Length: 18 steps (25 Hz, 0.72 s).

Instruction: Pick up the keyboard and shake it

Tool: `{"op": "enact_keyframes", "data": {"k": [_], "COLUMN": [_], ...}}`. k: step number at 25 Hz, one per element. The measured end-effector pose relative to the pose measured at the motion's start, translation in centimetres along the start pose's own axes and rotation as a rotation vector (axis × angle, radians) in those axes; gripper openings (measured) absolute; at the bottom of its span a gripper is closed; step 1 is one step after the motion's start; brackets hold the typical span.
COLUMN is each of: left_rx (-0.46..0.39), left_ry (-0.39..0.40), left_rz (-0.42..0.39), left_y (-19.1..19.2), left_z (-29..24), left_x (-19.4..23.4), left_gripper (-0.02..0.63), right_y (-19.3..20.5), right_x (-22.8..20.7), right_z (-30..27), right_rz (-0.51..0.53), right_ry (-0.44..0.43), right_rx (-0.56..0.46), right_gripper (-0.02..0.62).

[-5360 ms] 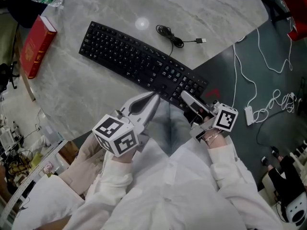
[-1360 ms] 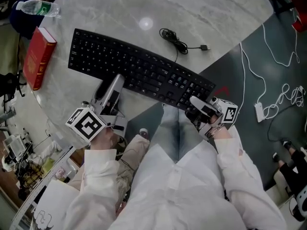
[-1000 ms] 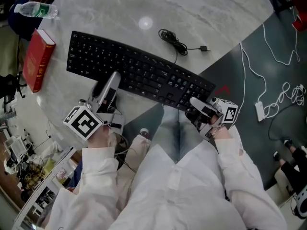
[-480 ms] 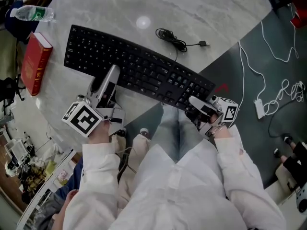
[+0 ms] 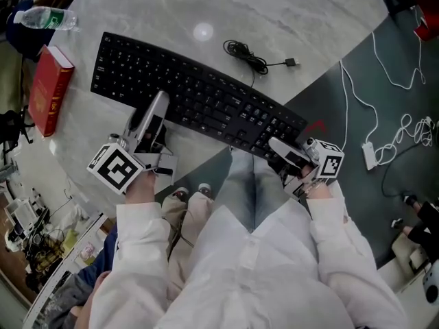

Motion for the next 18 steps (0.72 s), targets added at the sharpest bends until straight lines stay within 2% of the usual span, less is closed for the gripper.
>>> {"op": "enact_keyframes", "data": {"k": [4,7,18], "left_rx": [-0.009,-0.012,-0.071], "left_ry": [0.035,0.016,0.027], "left_rz": [0.033,0.011,0.01], "left_y": [0.31,-0.06,0.31], "left_z": [0.01,0.11,0.99], "left_x": [0.06,0.28,0.62], "left_gripper": [0.199,0.193,0.167], "right_y": [-0.12,-0.33,-0.56], "right_x": [0.23,0.37,0.81], "right_z": [-0.01,-0.2,-0.3], "right_rz": [0.029,0.048,0.145], "right_ry": [0.024,0.044,0.106], "right_rx": [0.006,0.016,0.052], "right_gripper": [0.095,0.094,0.094]}}
Point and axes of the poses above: the fingertips, and each gripper's own axes: z backward along the fingers, x to its left, y out of its underside, the point moved 6 cm from there along z, backward along the fingers, and after that the axes turned 3 degrees about -y, right-handed, at the moved point
